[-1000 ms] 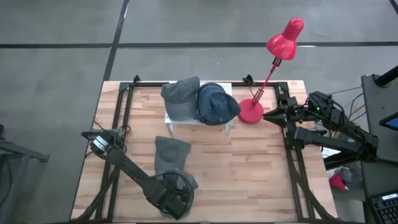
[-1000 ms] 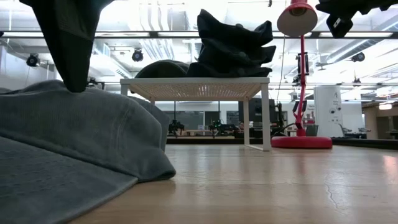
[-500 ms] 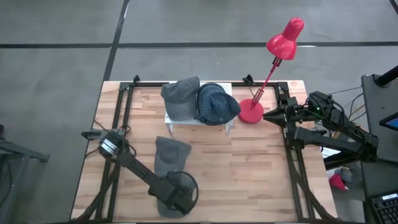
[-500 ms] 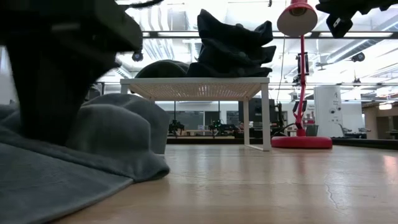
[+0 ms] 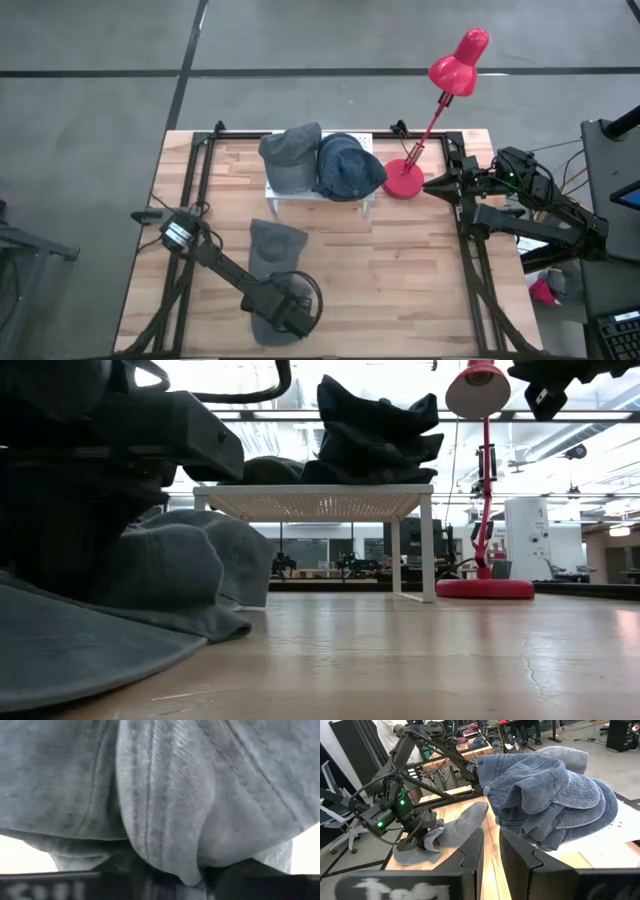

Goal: Pick & Place hat
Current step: Stack the bottom gray cap on the gray cap on the shelf

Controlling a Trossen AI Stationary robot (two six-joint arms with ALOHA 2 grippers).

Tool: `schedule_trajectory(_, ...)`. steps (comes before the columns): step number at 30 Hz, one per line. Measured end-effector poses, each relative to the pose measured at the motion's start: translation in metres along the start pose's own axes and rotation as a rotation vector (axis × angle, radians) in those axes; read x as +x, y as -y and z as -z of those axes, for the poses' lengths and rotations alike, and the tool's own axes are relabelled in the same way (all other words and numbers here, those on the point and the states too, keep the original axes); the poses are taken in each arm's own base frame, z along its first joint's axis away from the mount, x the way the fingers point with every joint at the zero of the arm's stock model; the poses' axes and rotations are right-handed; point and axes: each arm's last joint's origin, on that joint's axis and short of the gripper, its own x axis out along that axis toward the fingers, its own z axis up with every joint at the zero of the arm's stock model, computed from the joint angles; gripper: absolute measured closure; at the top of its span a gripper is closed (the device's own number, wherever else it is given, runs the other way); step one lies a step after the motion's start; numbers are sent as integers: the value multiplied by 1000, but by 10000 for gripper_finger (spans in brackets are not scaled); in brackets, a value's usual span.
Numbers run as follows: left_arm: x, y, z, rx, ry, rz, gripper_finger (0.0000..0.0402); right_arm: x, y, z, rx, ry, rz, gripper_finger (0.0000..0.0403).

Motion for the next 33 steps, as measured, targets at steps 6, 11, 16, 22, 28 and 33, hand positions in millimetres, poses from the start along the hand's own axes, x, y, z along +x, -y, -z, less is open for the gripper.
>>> schedule_trajectory(6,-4,1,1,0,3,7,342,0,0,0,0,-1,0,344)
schedule_trajectory(11,-31,0,3,1,12,41,391,0,0,0,0,-1,0,344)
schedule_trajectory(16,-75,-7,4,-3,20,18,389,0,0,0,-5,-1,1,344)
schedule_trajectory(22,-131,-17,2,6,17,4,393,0,0,0,-26,-1,1,344)
schedule_trajectory(28,-164,-22,-6,-20,86,114,394,0,0,0,-31,-1,1,344)
schedule_trajectory(33,-179,-17,-14,-36,181,234,395,0,0,0,-33,-1,0,344)
